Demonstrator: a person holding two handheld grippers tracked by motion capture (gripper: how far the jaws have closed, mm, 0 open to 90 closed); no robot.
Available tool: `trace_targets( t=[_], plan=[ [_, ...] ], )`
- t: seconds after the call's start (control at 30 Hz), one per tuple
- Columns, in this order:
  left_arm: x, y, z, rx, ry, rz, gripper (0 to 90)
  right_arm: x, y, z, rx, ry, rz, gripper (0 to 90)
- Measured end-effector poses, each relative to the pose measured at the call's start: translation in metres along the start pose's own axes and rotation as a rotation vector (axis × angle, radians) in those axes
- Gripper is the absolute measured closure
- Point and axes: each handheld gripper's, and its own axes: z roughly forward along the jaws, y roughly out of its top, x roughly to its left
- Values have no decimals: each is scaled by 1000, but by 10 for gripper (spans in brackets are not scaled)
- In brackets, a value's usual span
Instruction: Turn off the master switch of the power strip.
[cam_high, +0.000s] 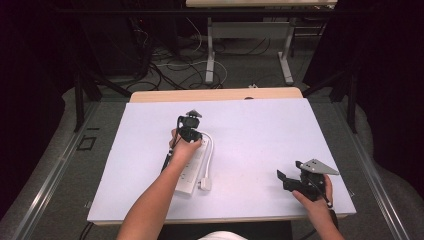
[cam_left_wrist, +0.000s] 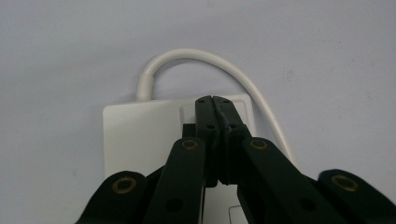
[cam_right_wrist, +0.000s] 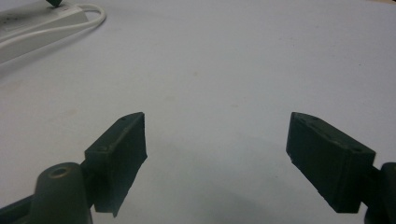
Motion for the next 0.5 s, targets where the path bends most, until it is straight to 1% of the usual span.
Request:
trace_targets(
  t=[0.13,0.2,0.23,0.27,0.37,0.4,0.43,0.5],
  plan=[
    [1,0,0,4,0,-9,899,0,0,0,-14,6,-2,193],
    [2,0,-1,5,2,-13,899,0,0,0,-12,2,3,193],
    [3,0,-1,5,1,-14,899,0,0,-1,-1,0,3,193],
    [3,0,-2,4,-1,-16,898,0,0,0,-14,7,11,193],
    [4,1,-3,3,2,-20,892,0,0,0,-4,4,5,193],
    [5,0,-3,-4,-5,-30,889,0,0,0,-5,3,1,193],
    [6,1,-4,-2,-2,-22,888,0,0,-1,0,2,1,193],
    [7,0,-6,-6,-2,-28,885,0,0,0,-5,3,5,193]
  ],
)
